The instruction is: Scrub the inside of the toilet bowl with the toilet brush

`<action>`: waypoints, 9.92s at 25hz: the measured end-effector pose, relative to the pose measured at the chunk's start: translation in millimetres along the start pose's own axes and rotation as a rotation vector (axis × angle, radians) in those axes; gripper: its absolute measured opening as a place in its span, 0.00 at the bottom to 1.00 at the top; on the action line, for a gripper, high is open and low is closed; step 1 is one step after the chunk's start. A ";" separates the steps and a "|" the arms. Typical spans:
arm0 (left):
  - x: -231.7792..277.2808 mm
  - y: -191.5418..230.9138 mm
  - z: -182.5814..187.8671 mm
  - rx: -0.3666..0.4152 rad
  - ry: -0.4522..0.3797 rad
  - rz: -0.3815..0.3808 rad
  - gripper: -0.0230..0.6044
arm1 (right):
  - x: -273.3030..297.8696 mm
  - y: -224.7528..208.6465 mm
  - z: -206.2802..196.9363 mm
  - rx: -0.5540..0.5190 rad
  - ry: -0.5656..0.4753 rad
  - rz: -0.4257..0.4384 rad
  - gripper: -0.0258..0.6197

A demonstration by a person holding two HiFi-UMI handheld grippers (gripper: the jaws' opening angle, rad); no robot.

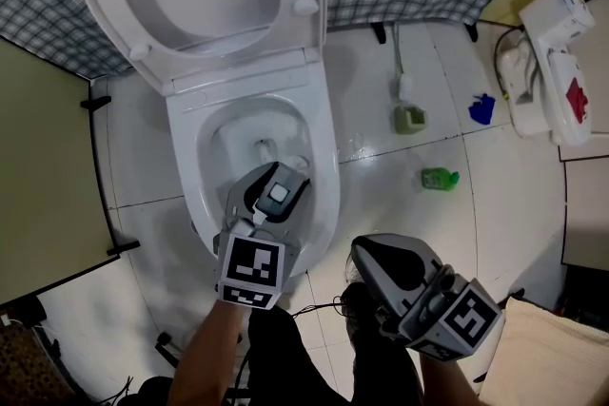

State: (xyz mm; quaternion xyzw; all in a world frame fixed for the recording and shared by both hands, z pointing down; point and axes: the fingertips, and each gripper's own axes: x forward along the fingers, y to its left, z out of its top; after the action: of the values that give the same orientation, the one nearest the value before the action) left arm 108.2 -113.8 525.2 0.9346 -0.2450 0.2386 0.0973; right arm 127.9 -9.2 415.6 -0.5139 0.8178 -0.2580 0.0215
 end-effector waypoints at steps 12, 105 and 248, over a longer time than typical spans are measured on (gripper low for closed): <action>46.4 12.4 -34.3 0.069 0.058 0.053 0.38 | -9.3 -14.9 -12.6 0.018 0.013 -0.028 0.04; 32.7 127.3 69.9 0.023 -0.354 0.206 0.34 | -25.8 -36.2 -50.4 0.049 0.002 -0.082 0.04; -89.3 -20.8 -65.2 0.090 -0.061 -0.166 0.34 | -30.1 49.2 -9.5 -0.053 0.038 0.052 0.04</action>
State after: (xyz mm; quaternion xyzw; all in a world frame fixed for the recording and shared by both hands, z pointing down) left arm 24.3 -39.6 536.3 0.9620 -0.1586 0.2117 0.0671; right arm 98.4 36.8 395.1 -0.4881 0.8376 -0.2451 -0.0008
